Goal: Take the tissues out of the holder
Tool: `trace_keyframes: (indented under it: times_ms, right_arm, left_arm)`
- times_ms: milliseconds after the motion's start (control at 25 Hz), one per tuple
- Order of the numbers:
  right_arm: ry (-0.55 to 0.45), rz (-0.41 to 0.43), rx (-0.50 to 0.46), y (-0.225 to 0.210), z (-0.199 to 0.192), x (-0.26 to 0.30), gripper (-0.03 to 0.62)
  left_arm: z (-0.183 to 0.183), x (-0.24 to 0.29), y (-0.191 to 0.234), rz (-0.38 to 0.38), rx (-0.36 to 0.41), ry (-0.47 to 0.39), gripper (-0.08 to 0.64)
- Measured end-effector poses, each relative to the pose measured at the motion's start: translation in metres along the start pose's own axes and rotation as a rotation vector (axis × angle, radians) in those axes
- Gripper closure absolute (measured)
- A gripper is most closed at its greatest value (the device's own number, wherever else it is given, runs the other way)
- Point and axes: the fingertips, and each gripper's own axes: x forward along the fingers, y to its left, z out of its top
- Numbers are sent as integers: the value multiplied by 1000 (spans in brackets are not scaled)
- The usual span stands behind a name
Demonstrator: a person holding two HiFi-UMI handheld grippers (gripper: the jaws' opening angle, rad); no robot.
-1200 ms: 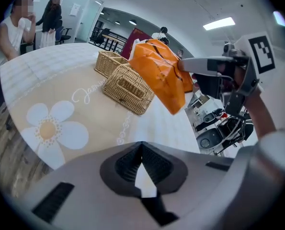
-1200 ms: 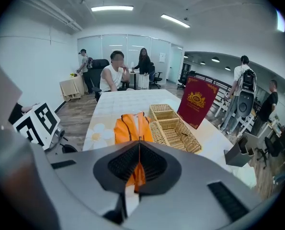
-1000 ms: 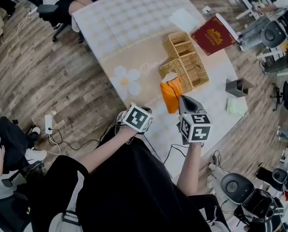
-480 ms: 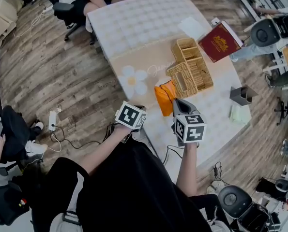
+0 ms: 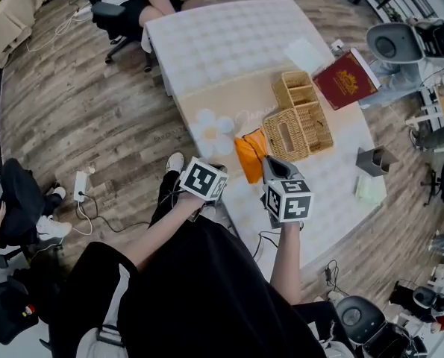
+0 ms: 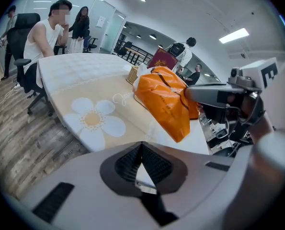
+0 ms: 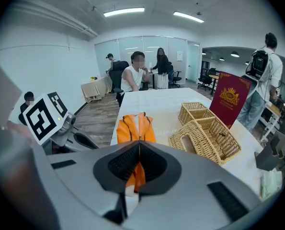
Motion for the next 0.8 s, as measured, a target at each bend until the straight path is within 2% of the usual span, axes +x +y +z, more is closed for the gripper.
trace_keyframes:
  times_ms: [640, 800]
  right_arm:
    - [33, -27, 29, 5, 70, 71, 576]
    - [43, -24, 20, 7, 91, 93, 577]
  left_arm:
    - [52, 0, 57, -107, 50, 54, 560]
    - [68, -2, 79, -101, 68, 61, 560]
